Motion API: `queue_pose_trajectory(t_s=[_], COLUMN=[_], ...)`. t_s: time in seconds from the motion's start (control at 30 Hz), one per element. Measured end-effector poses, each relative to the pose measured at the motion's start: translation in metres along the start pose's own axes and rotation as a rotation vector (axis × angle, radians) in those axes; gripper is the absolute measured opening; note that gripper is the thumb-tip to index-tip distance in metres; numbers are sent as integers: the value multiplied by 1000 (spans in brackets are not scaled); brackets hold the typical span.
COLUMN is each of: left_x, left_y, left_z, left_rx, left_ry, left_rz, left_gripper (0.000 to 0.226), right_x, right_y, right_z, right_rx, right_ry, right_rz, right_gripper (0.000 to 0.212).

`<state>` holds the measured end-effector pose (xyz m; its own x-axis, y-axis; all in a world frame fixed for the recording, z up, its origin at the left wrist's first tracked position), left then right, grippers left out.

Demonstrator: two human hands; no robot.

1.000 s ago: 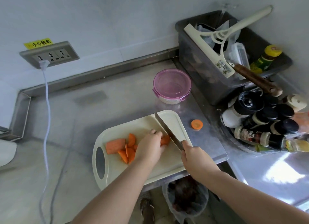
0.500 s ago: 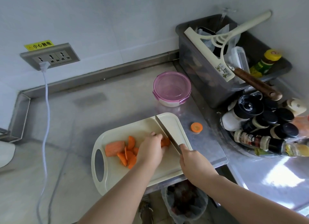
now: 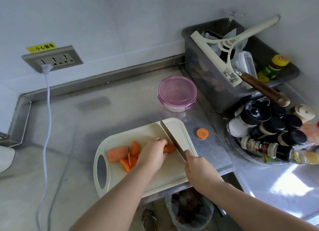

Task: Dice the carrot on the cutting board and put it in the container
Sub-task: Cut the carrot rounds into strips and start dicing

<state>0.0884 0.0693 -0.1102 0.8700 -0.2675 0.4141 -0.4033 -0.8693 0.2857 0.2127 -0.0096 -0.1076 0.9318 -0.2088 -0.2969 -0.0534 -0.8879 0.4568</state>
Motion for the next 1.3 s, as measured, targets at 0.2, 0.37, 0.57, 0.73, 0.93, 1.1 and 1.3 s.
queue_pose_trajectory(t_s=[0.2, 0.37, 0.57, 0.73, 0.93, 1.1, 1.3], left_x=[2, -5, -10, 0, 6, 6, 6], left_y=[1, 2, 0, -1, 4, 5, 9], left_z=[-1, -1, -1, -4, -1, 0, 0], left_rx=[40, 34, -21, 11, 93, 143, 162], left_ry=[20, 187, 224, 121, 57, 48, 74], left_rz=[5, -59, -36, -61, -76, -82, -85], left_gripper=[24, 25, 23, 11, 16, 23, 25], right_x=[3, 3, 2, 1, -3, -1, 2], right_y=[-3, -3, -1, -1, 0, -2, -2], right_z=[4, 5, 2, 0, 0, 3, -6], right_rx=[14, 25, 21, 25, -12, 7, 32], right_ry=[-10, -15, 13, 43, 136, 46, 58], right_rz=[17, 28, 20, 23, -9, 19, 34], right_gripper=[30, 30, 30, 31, 38, 33, 39])
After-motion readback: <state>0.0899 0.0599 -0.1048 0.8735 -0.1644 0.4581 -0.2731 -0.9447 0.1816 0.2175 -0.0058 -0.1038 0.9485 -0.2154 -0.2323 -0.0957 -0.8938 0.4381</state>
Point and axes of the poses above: each hand's wrist, its own y-axis away from the middle knuckle, its own z-axis out of the palm, x = y × z, the point moved 6 cm from there along -y, towards the middle knuckle, and after that the axes turned 2 degrees about y, right-handed, at the moved point
